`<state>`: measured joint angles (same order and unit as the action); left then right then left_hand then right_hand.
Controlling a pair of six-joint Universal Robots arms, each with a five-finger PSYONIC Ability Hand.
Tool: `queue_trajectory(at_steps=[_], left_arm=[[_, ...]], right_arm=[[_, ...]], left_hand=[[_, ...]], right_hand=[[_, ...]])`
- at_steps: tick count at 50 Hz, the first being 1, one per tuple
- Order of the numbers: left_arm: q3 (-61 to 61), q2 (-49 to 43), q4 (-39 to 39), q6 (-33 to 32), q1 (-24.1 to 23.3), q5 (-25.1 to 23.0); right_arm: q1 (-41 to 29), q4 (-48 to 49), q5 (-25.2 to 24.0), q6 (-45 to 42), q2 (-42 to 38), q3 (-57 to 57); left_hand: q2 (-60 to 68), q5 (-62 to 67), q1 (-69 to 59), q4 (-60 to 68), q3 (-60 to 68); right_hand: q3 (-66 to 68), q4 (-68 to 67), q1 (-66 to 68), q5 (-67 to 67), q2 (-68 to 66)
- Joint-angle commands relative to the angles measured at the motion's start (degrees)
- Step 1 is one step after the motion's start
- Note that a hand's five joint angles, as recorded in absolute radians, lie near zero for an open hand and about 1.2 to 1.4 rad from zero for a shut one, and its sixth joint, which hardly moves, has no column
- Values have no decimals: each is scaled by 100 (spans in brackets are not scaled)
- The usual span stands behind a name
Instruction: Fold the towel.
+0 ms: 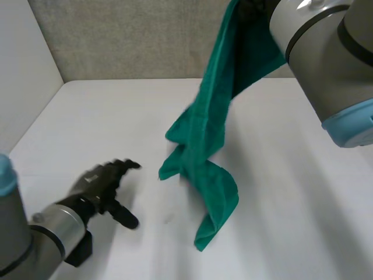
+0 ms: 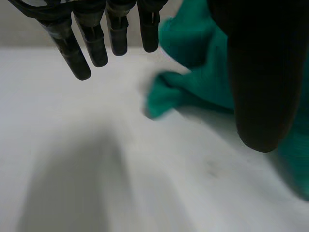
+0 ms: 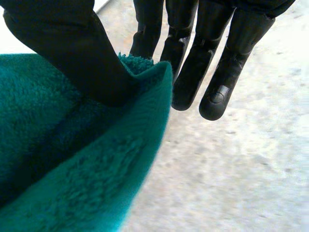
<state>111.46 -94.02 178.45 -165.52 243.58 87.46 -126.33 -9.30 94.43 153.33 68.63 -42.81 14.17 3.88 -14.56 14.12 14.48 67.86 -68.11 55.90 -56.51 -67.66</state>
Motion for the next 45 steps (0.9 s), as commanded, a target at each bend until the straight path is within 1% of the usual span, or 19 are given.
queue_trajectory(at_steps=[1, 3, 5, 11, 14, 18, 22, 25, 26, 27, 28, 33, 34, 35, 38, 40, 41, 44, 45], left_arm=[[-256, -618, -407, 275, -416, -598], [-501, -1037, -416, 310, -774, -756], [-852, -1459, -363, 397, -1161, -678], [-1530, -2032, -345, 775, -1523, -405], [-2065, -2427, -345, 934, -1856, -326], [-2550, -2805, -354, 934, -2270, -264], [-2936, -3157, -345, 934, -2551, 25], [-3218, -3447, -345, 934, -2648, 499], [-3271, -3509, -337, 943, -2657, 631], [-3341, -3596, -319, 943, -2666, 893], [-3368, -3632, -310, 934, -2666, 1027], [-3298, -3501, -231, 837, -2535, 1792], [-3237, -3405, -231, 837, -2456, 1862], [-3001, -3021, -240, 794, -2151, 1924], [-2684, -2545, -214, 680, -1754, 1907], [-2192, -1589, -83, 50, -1061, 1767], [-2190, -1584, -82, 46, -1058, 1766], [-1874, -708, -73, -909, -505, 1451], [-1752, -201, -47, -1373, -243, 1215]], right_arm=[[-15, 16, 146, -242, -17, 10], [-50, 7, 146, -234, 62, -104], [-85, 16, 155, -234, 167, -201], [-76, 25, 146, -216, 546, -544], [-32, 25, 155, -216, 703, -676], [-23, 16, 146, -216, 888, -720], [-15, 7, 146, -216, 1020, -773], [-15, 7, 146, -216, 1126, -860], [-15, 7, 137, -225, 1213, -930], [-6, 16, 129, -225, 1257, -975], [-6, 25, 94, -234, 1293, -1018], [344, -1, 49, -304, 1363, -1194], [615, -28, 41, -382, 1363, -1264], [757, -37, 32, -427, 1363, -1308], [1196, -185, -56, -716, 1363, -1493], [1338, -335, -144, -857, 1363, -1598], [1391, -422, -188, -927, 1363, -1660], [1488, -862, -337, -1182, 1363, -1941], [1497, -1002, -364, -1253, 1363, -2029]], left_hand=[[-59, -30, 98, -54, -91], [-42, -13, 81, -38, -74], [-42, -13, 81, -38, -74], [8, 37, 31, 13, -23], [142, 171, -103, 147, 111], [160, 188, -121, 164, 128], [544, 573, -505, 549, 513], [2340, 2369, -2301, 2344, 2308], [3329, 3358, -3290, 3334, 3297], [5737, 5765, -5698, 5741, 5705], [6575, 6603, -6536, 6579, 6543], [6583, 6612, -6544, 6588, 6552], [6583, 6612, -6544, 6588, 6552], [6583, 6612, -6544, 6588, 6552], [6583, 6612, -6544, 6588, 6552], [6583, 6612, -6544, 6588, 6552], [6583, 6612, -6544, 6588, 6552], [6583, 6612, -6544, 6588, 6552], [6583, 6612, -6544, 6588, 6552]], right_hand=[[1214, -1189, 2410, -1349, -1234], [1214, -1189, 2410, -1349, -1234], [1214, -1189, 2410, -1349, -1234], [1214, -1189, 2410, -1349, -1234], [1214, -1189, 2410, -1349, -1234], [1214, -1189, 2410, -1349, -1234], [1214, -1189, 2410, -1349, -1234], [1214, -1189, 2410, -1349, -1234], [1214, -1189, 2410, -1349, -1234], [1214, -1189, 2410, -1349, -1234], [1214, -1189, 2410, -1349, -1234], [1214, -1189, 2410, -1349, -1234], [1214, -1189, 2410, -1349, -1234], [1214, -1189, 2410, -1349, -1234], [1214, -1189, 2410, -1349, -1234], [1214, -1189, 2410, -1349, -1234], [1214, -1189, 2410, -1349, -1234], [1214, -1189, 2410, -1349, -1234], [1214, -1189, 2410, -1349, -1234]])
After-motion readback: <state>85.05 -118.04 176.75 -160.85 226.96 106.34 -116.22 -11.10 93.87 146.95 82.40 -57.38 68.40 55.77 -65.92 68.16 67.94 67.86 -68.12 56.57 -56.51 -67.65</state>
